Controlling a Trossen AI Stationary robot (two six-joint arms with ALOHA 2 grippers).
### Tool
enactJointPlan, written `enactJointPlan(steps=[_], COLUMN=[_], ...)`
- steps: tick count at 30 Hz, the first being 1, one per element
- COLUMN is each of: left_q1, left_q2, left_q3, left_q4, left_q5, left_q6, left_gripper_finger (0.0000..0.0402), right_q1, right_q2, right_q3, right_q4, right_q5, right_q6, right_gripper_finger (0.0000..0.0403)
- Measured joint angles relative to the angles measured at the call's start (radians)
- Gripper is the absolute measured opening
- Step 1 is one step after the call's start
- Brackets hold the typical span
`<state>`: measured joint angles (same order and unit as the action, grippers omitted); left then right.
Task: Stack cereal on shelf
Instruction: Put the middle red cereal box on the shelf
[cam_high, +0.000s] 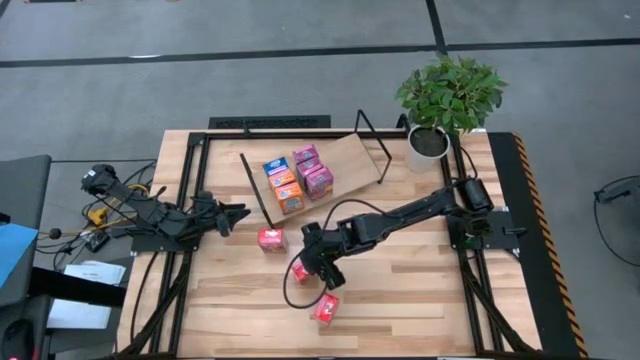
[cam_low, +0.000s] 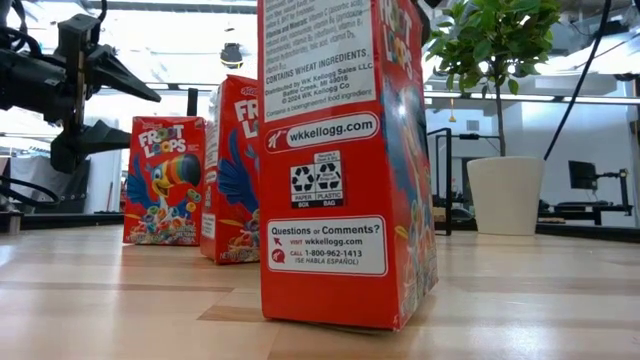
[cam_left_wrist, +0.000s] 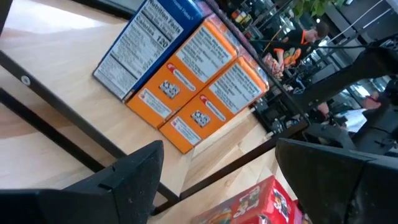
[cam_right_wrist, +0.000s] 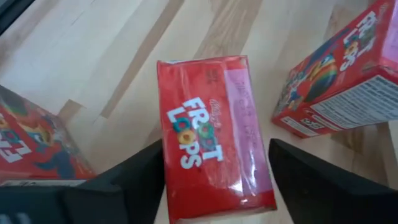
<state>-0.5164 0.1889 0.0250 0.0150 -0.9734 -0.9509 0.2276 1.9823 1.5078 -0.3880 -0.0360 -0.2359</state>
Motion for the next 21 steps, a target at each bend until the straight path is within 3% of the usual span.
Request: enactJointPlan(steps=[11,15,21], left_q1=[0.000,0.000,0.000], left_q2=[-0.001,-0.001,-0.001], left_q3=[0.000,0.000,0.000], left_q4=[0.000,0.000,0.001], left_q5=[-0.001,-0.001,-0.001], left_q6=[-0.005,-0.011,-0.013], left_gripper_finger=[0.0300,0.0300,0.0300], right_q1=[-0.007,-0.023,-0.098], right_q2=[0.000,-0.017,-0.105], right_q3=[0.063,0.112,0.164], right_q4=[-0.143,-0.237,-0.443], right_q5=[-0.018,-0.019,-0.059], right_q6=[-0.033,-0.077,-0.095], right_gripper_finger=[0.0189,0.0182,0.0206])
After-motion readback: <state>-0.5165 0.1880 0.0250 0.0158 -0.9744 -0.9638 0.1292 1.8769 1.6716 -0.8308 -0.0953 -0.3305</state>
